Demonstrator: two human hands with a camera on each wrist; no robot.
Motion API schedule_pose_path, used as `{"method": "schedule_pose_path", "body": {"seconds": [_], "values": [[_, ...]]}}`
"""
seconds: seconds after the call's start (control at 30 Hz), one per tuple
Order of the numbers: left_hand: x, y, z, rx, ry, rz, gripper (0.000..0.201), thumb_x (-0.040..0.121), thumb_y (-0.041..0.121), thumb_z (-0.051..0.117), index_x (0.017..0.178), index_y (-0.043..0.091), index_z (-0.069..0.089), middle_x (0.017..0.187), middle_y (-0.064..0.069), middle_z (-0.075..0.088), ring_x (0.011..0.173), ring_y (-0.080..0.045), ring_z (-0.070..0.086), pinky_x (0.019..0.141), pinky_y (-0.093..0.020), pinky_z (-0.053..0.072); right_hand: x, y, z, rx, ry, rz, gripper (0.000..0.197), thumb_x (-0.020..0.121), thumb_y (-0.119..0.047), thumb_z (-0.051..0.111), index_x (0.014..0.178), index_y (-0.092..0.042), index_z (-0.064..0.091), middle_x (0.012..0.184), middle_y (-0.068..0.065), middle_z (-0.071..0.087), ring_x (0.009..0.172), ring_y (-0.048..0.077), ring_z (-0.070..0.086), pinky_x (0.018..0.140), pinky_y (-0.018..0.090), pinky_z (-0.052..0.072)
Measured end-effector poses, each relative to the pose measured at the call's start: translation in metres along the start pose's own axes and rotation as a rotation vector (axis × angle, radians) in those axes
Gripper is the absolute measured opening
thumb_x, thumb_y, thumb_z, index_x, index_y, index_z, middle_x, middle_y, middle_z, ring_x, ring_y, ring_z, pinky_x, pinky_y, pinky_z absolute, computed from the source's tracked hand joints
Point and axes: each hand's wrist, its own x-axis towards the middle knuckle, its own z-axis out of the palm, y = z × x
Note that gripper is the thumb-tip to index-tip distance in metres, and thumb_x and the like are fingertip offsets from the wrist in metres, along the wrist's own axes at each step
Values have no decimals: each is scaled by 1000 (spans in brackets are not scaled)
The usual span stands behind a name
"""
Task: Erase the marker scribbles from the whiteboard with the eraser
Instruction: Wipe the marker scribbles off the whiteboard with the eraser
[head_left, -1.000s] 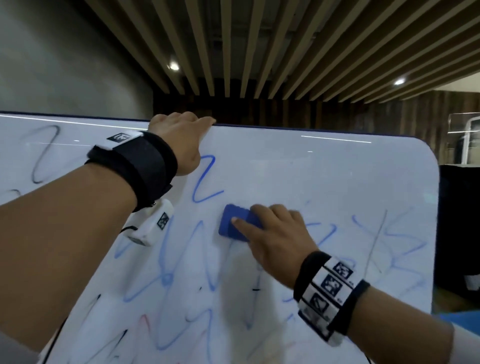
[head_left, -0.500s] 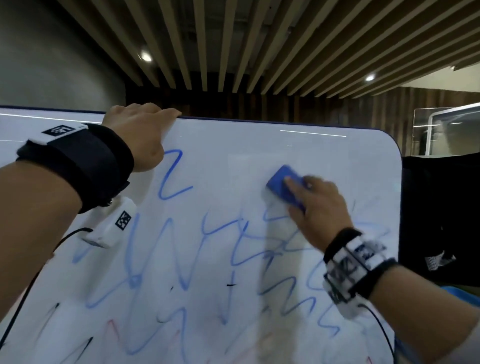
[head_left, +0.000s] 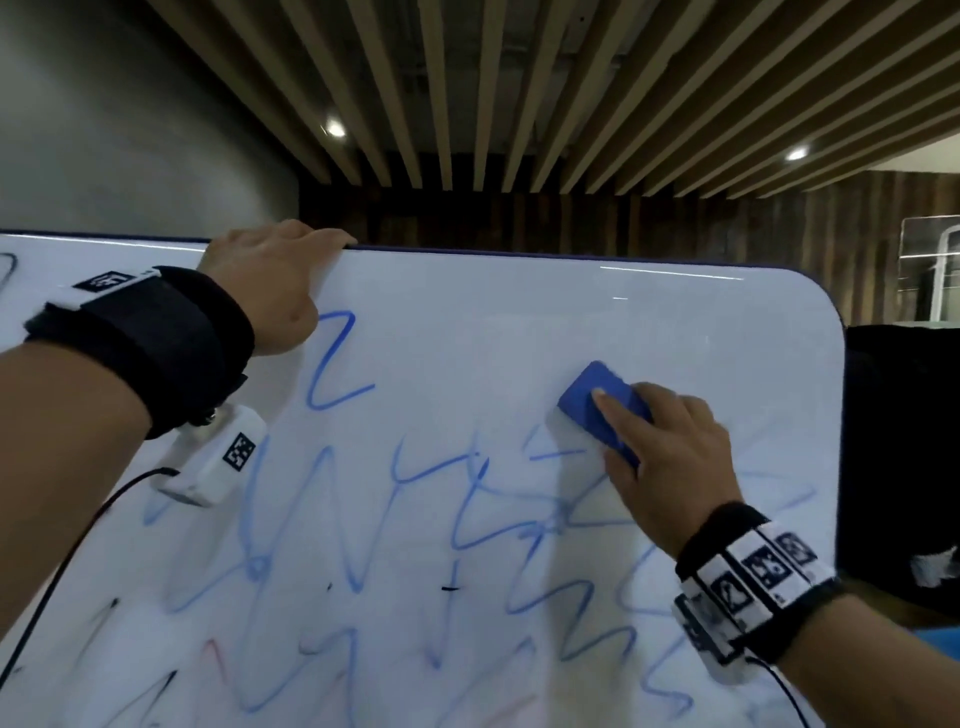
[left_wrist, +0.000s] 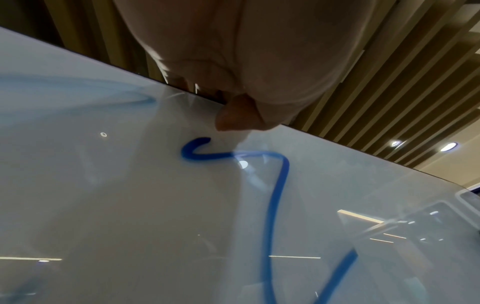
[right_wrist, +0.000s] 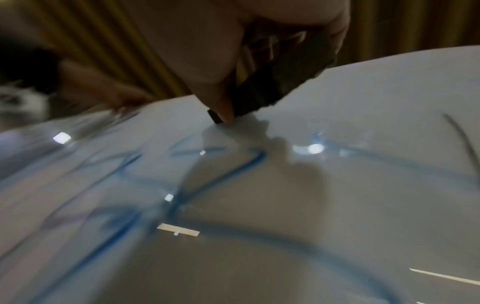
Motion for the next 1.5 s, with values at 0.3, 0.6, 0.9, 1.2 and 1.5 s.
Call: {"method": "schedule_pose_path", "body": {"seconds": [0.3,0.6,0.9,1.2,1.5], "values": [[2,1,-4,-45,-78,-59,76,81,3,57,150,29,38,142,-11,49,126,-39,47,109,-45,34,8,4,0,90,-5,11,56,69,-28,67,125,-27,65,117,10,60,89,34,50,67,41,45],[1,6,-19,-67,-167,-68,77,84,1,55,151,32,36,144,-6,47,131,-33,47,111,-42,36,-35,-21,14,131,-110,-150,59,59,-24,68,117,-33,67,118,7,63,90,35,57,72,43,44],[-6,-13,-28,-24,-217,-76,75,86,4,56,153,33,34,141,-7,48,131,-34,46,108,-43,40,-30,-104,27,187,-98,-182,66,57,-14,80,119,-30,65,115,6,60,87,33,54,73,41,38],[-17,-66,-27,21,-172,-49,63,94,15,50,152,32,34,141,-7,48,131,-34,47,108,-44,42,-36,-78,23,129,-15,-102,49,71,-22,63,119,-29,70,118,10,63,92,40,58,72,44,45],[-25,-92,-27,27,-111,15,58,91,18,48,147,32,38,134,-2,53,126,-30,51,104,-44,43,30,-201,26,104,-76,-248,63,61,-22,80,121,-34,64,119,4,61,90,33,56,72,43,44]]}}
